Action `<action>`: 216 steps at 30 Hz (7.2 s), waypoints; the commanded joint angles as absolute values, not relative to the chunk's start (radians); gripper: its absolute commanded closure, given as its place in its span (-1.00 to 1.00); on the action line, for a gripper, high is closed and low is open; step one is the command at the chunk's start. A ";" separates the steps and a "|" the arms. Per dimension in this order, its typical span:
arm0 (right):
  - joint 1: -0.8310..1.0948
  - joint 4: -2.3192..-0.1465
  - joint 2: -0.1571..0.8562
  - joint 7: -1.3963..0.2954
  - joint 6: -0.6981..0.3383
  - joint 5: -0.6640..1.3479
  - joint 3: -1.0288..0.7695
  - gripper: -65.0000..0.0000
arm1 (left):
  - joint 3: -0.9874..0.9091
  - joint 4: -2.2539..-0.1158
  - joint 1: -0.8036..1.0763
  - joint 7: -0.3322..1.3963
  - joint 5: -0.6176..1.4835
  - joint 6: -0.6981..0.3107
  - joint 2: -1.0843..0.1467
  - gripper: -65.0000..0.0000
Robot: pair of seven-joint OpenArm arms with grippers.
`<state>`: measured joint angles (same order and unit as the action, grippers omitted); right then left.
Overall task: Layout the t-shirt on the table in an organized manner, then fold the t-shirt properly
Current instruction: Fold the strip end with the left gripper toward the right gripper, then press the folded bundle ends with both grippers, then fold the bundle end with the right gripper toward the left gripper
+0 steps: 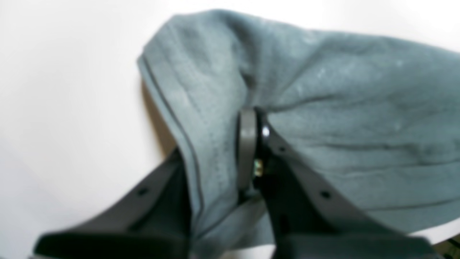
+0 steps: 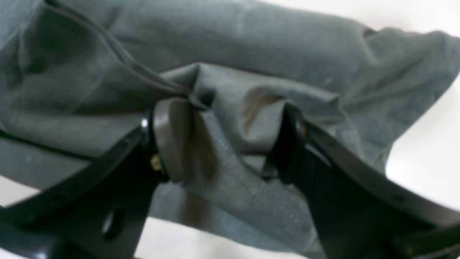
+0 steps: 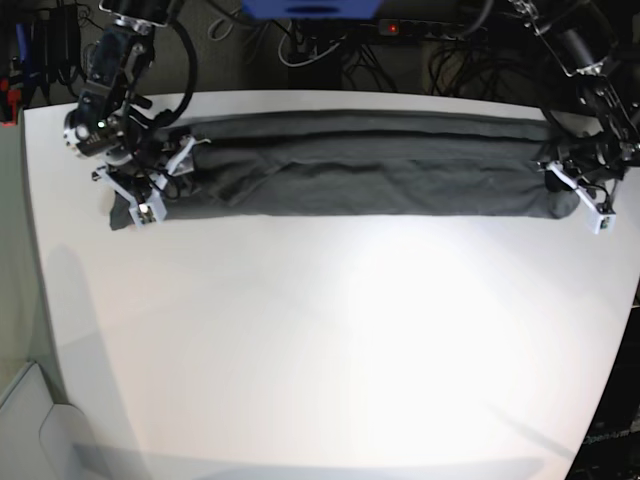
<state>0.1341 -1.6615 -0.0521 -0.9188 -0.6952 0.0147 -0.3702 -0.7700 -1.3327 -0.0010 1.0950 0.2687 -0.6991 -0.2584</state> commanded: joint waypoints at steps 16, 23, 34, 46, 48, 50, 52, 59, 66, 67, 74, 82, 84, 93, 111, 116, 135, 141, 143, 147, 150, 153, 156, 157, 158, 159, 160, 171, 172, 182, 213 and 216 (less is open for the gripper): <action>0.137 -1.661 -0.048 -0.957 -0.698 -0.007 -0.371 -0.12 | -0.486 -1.906 0.016 1.247 -0.054 -0.427 0.099 1.00; 0.140 -1.661 -0.048 -0.960 -0.698 -0.007 -0.371 -0.12 | -0.335 -1.903 0.035 1.257 -0.064 -0.418 0.157 1.00; 0.147 -1.661 -0.048 -0.960 -0.698 -0.007 -0.371 -0.12 | -0.113 -1.793 0.042 1.247 0.094 -0.415 0.157 1.00; 0.148 -1.661 -0.050 -0.963 -0.698 -0.007 -0.371 -0.12 | 0.048 -1.658 0.010 1.121 0.101 -0.415 0.157 1.00; 0.148 -1.661 -0.050 -0.963 -0.698 -0.007 -0.371 -0.12 | 0.070 -1.636 0.008 1.119 0.102 -0.415 0.157 1.00; 0.148 -1.661 -0.050 -0.964 -0.698 -0.007 -0.371 -0.12 | 0.094 -1.615 0.004 1.119 0.114 -0.415 0.157 1.00; 0.148 -1.661 -0.051 -0.964 -0.698 -0.007 -0.371 -0.12 | 0.102 -1.600 0.002 1.118 0.160 -0.415 0.157 1.00; 0.148 -1.661 -0.051 -0.964 -0.698 -0.007 -0.371 -0.12 | 0.097 -1.603 0.001 1.116 0.208 -0.415 0.157 1.00; 0.148 -1.661 -0.053 -0.964 -0.698 -0.007 -0.371 -0.12 | 0.101 -1.598 0.008 1.030 0.216 -0.312 0.157 0.99; 0.148 -1.661 -0.053 -0.964 -0.698 -0.007 -0.371 -0.12 | 0.102 -1.598 0.010 1.021 0.222 -0.283 0.157 0.99; 0.148 -1.661 -0.051 -0.964 -0.698 -0.007 -0.371 -0.12 | 0.107 -1.598 0.002 1.017 0.384 -0.145 0.157 0.86; 0.143 -1.661 -0.051 -0.964 -0.698 -0.007 -0.371 -0.12 | 0.159 -1.598 0.002 1.018 0.414 -0.073 0.157 0.74; 0.140 -1.661 -0.051 -0.964 -0.698 -0.007 -0.371 -0.12 | 0.186 -1.598 0.002 1.018 0.414 -0.073 0.157 0.74; 0.139 -1.661 -0.051 -0.964 -0.698 -0.007 -0.371 -0.12 | 0.186 -1.598 -0.001 1.066 0.406 -0.073 0.157 0.68; 0.122 -1.600 -0.050 -0.955 -0.698 -0.007 -0.371 -0.12 | 0.182 -1.633 -0.041 0.955 0.714 -0.074 -0.005 0.13; 0.117 -1.596 -0.050 -0.955 -0.698 -0.007 -0.372 -0.12 | 0.104 -1.646 -0.016 0.960 0.779 -0.082 -0.077 0.61; 0.127 -1.834 -0.050 -1.010 -0.698 -0.007 -0.377 -0.14 | -0.065 -1.429 0.027 0.954 0.863 -0.082 -0.229 0.99; 0.104 -1.888 -0.015 -1.116 -0.698 -0.005 -0.380 -0.14 | -0.067 -1.403 0.015 0.954 0.809 -0.082 -0.231 0.99; 0.090 -1.876 -0.015 -1.119 -0.698 -0.005 -0.404 -0.14 | -0.067 -1.406 0.015 0.954 0.800 -0.082 -0.229 0.99; 0.039 -1.793 -0.015 -1.122 -0.698 -0.005 -0.486 -0.14 | -0.067 -1.408 0.016 0.955 0.808 -0.082 -0.229 0.99; 0.016 -1.705 -0.002 -1.122 -0.698 -0.005 -0.526 -0.14 | -0.068 -1.408 0.016 0.957 0.808 -0.084 -0.229 0.99; -0.001 -1.636 0.007 -1.121 -0.698 -0.005 -0.533 -0.14 | -0.068 -1.408 0.016 0.955 0.808 -0.084 -0.229 0.99; -0.002 -1.600 0.007 -1.115 -0.698 -0.005 -0.533 -0.14 | -0.068 -1.409 0.016 0.955 0.809 -0.084 -0.229 0.99; -0.004 -1.595 0.007 -1.119 -0.698 -0.005 -0.533 -0.14 | -0.068 -1.409 0.016 0.955 0.809 -0.084 -0.229 0.99; -0.002 -1.592 0.007 -1.119 -0.698 -0.002 -0.533 -0.14 | -0.068 -1.409 0.016 0.955 0.809 -0.084 -0.229 0.99; -0.001 -1.587 0.004 -1.119 -0.698 -0.002 -0.533 -0.14 | -0.068 -1.409 0.016 0.955 0.809 -0.084 -0.229 0.99; -0.001 -1.583 0.002 -1.121 -0.698 -0.002 -0.532 -0.14 | -0.068 -1.409 0.016 0.955 0.809 -0.084 -0.228 0.99; -0.004 -1.448 -0.002 -1.112 -0.698 -0.001 -0.532 0.22 | -0.070 -1.409 0.015 0.954 0.803 -0.084 -0.229 0.99; -0.004 -1.448 -0.007 -1.112 -0.698 -0.001 -0.532 0.41 | -0.070 -1.409 0.015 0.952 0.802 -0.084 -0.229 0.99; 0.035 -1.618 -0.042 -1.112 -0.698 0.016 -0.535 1.00 | -0.071 -1.399 0.013 0.952 0.800 -0.076 -0.229 0.99; 0.053 -2.008 -0.120 -1.396 -0.698 0.826 -0.159 1.00 | -0.071 -1.399 0.015 0.952 0.800 -0.074 -0.229 0.99; 0.042 -2.008 -0.128 -1.396 -0.698 0.826 -0.104 1.00 | -0.071 -1.399 0.015 0.952 0.800 -0.074 -0.229 0.99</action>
<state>0.0635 -1.9942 -0.1276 -1.4258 -0.6987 0.7971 -0.1020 -0.0685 -1.3899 0.0216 0.9436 0.8165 -0.0822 -0.2211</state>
